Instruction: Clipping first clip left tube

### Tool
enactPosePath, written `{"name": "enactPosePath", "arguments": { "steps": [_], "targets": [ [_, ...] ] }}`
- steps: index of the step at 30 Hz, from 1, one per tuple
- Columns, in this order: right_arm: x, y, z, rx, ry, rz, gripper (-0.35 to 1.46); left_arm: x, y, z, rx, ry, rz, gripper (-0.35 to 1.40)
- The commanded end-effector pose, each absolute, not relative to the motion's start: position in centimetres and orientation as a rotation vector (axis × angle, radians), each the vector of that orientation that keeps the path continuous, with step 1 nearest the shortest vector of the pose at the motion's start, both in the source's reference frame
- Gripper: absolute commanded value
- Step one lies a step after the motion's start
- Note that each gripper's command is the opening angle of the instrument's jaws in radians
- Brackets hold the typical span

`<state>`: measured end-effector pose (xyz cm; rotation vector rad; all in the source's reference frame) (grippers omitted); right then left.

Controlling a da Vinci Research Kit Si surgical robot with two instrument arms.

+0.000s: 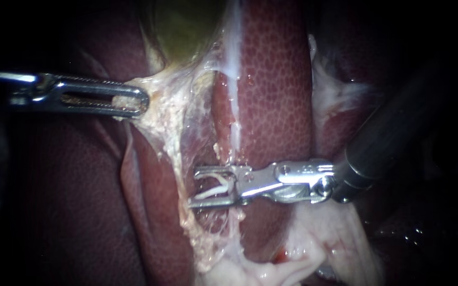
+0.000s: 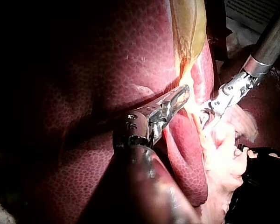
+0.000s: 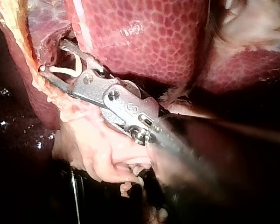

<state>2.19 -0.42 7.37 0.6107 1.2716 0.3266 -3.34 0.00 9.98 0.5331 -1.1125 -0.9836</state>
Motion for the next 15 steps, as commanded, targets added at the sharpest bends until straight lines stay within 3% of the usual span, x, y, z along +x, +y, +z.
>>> {"name": "enactPosePath", "arguments": {
  "steps": [1,15],
  "targets": [
    [2.18,-0.42,7.36,0.611,1.271,0.327,0.34,-3.34,0.00,9.98,0.533,-1.112,-0.984,-0.35],
    [2.17,-0.42,7.36,0.611,1.272,0.326,0.34,-3.34,0.00,9.98,0.533,-1.112,-0.984,-0.35]
  ]
}}
